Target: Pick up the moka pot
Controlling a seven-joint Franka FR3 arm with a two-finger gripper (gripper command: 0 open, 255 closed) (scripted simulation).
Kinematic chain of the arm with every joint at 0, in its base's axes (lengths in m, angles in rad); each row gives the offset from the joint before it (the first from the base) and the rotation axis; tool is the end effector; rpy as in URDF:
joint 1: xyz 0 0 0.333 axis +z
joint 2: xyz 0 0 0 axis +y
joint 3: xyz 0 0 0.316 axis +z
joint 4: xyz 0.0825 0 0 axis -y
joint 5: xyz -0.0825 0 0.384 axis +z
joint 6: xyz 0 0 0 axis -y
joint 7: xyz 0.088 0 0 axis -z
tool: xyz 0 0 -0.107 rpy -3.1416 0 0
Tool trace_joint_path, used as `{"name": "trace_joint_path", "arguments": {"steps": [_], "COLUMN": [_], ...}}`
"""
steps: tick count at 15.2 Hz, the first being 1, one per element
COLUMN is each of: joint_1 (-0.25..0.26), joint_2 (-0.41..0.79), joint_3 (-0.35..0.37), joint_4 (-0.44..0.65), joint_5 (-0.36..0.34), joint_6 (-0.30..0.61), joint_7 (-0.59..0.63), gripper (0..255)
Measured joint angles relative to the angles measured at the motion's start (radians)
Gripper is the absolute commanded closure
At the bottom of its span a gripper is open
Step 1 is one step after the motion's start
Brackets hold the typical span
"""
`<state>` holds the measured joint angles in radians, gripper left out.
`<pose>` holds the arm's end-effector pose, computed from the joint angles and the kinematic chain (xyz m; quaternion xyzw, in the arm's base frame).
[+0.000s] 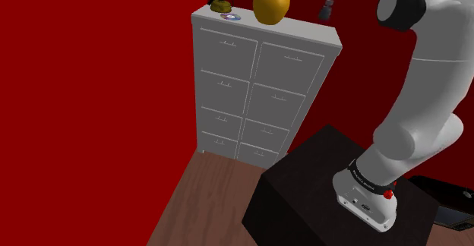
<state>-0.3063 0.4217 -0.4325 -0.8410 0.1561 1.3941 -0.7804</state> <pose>0.5366 -0.3469 0.7030 0.9946 0.0646 0.0524 0.0623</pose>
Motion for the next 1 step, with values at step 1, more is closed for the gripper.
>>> {"name": "trace_joint_path", "arguments": {"steps": [1], "joint_1": [-0.008], "joint_2": [0.014], "joint_3": [0.001], "joint_4": [0.035], "joint_5": [0.006], "joint_6": [-0.022], "joint_7": [0.000], "gripper": [255]}}
